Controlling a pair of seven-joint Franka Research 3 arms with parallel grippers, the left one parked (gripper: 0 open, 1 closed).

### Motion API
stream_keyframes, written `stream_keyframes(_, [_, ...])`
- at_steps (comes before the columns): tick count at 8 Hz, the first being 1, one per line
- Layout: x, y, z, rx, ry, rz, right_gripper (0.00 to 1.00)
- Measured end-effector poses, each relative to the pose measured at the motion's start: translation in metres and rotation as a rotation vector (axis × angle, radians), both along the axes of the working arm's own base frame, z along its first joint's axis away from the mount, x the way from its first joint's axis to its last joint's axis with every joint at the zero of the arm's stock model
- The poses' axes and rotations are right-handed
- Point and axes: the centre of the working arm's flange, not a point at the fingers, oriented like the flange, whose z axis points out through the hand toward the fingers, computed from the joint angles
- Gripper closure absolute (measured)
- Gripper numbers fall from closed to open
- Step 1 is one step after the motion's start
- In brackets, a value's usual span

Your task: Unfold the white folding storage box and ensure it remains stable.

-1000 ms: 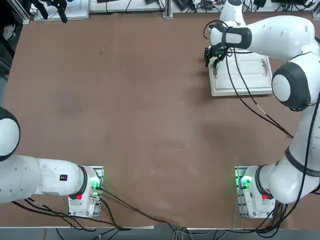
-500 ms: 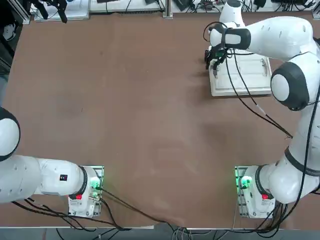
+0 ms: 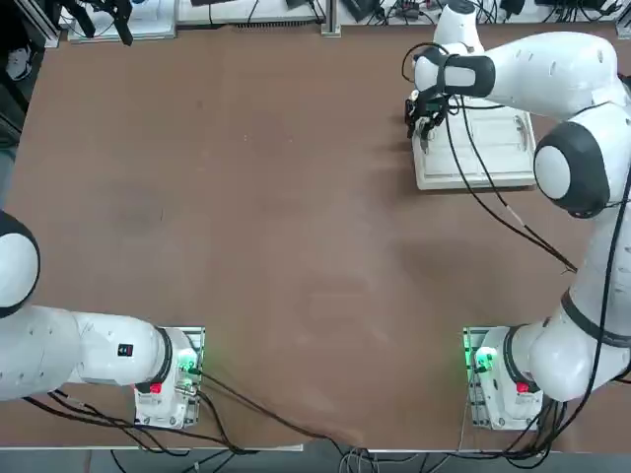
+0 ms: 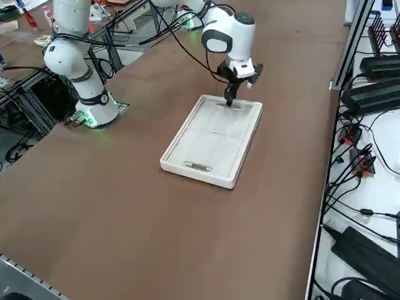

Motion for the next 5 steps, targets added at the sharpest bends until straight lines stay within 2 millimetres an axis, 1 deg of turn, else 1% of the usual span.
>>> stream_keyframes(1, [0.000,0.000,0.000,-0.001,0.001,-0.001,0.61])
stream_keyframes(2, [0.000,0.000,0.000,-0.002,-0.001,0.001,0.81])
stream_keyframes(3, [0.000,0.002,0.001,-0.012,-0.004,0.018,0.86])
stream_keyframes(5, [-0.003,0.013,0.003,-0.076,-0.022,0.016,0.86])
